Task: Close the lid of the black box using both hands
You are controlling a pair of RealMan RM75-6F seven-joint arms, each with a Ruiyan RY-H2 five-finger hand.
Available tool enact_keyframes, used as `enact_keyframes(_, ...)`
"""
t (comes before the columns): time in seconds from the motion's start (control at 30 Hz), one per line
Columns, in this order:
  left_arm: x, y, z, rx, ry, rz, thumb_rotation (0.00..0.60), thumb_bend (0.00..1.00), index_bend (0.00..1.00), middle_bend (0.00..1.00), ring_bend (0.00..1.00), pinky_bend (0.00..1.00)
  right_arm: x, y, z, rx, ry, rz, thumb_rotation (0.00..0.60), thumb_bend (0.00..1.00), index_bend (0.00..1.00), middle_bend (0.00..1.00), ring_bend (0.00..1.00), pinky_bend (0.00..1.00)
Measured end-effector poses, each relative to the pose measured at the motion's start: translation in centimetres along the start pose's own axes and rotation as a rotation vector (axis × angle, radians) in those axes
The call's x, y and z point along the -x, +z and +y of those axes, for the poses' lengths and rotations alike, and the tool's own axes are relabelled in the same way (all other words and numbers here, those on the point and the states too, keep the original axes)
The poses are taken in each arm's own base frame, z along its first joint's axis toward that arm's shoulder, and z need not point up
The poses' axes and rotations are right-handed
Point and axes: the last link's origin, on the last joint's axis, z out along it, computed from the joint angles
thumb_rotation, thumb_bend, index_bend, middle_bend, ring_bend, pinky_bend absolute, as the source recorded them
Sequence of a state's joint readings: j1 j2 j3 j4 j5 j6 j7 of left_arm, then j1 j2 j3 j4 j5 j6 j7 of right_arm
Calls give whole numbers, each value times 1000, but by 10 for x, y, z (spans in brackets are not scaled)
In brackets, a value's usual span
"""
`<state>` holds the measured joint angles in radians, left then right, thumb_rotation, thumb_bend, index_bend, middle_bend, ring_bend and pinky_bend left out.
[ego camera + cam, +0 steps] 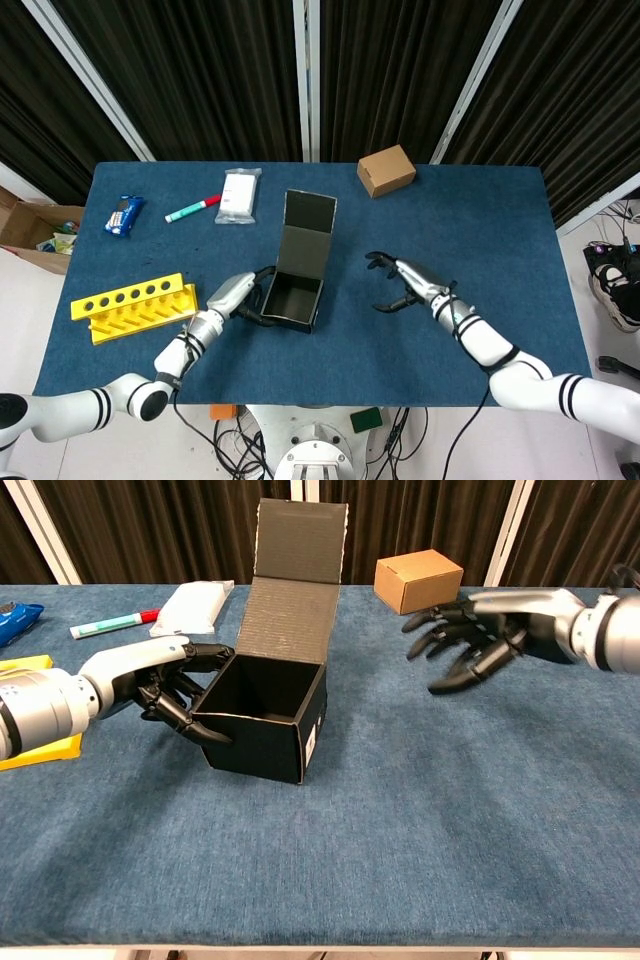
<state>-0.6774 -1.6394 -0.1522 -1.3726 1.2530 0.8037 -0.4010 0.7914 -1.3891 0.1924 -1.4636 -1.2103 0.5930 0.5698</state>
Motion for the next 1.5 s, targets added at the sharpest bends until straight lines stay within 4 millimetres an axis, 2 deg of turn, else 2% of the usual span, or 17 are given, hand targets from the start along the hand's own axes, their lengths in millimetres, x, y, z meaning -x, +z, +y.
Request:
enact_keyframes(0.17,1,0,3,-3,0,13,600,72,297,319,701,942,-14,36,-40,-79,53,4,600,243,146,163,53,147)
enact_keyframes(0.27,1,1,4,-7,-2,24,600,70,290,316,701,942,-16,46,-64,-133,62,6,600,245,146,162,53,147)
enact_keyframes(0.4,2,4,6,-15,-10,39,600,68,279,311,702,942,-16,51,-87,-187,110,-2,600,246,146,161,53,147)
enact_keyframes(0.57,2,7,6,-28,-12,63,600,65,264,308,702,944,-2,46,-107,-241,183,-65,600,246,146,162,53,147)
enact_keyframes(0.77,2,10,7,-47,-18,105,600,63,246,304,703,946,13,34,-118,-286,236,-152,600,245,137,161,67,147)
enact_keyframes(0.93,2,10,7,-61,-17,136,600,61,207,272,703,947,22,22,-120,-311,219,-217,600,245,118,159,67,147)
enact_keyframes(1.27,5,9,11,-75,12,182,599,48,105,162,694,945,22,7,-113,-362,-72,-221,600,237,110,168,67,146)
enact_keyframes(1.33,6,9,12,-76,29,187,576,45,69,128,686,943,23,7,-115,-367,-105,-209,600,233,111,175,67,146)
enact_keyframes(1.4,6,8,13,-77,51,195,508,38,45,93,679,942,24,8,-119,-375,-124,-193,600,227,111,182,67,146)
enact_keyframes(1.5,6,5,13,-80,89,203,468,33,30,60,674,942,25,8,-127,-389,-146,-173,600,218,111,187,68,146)
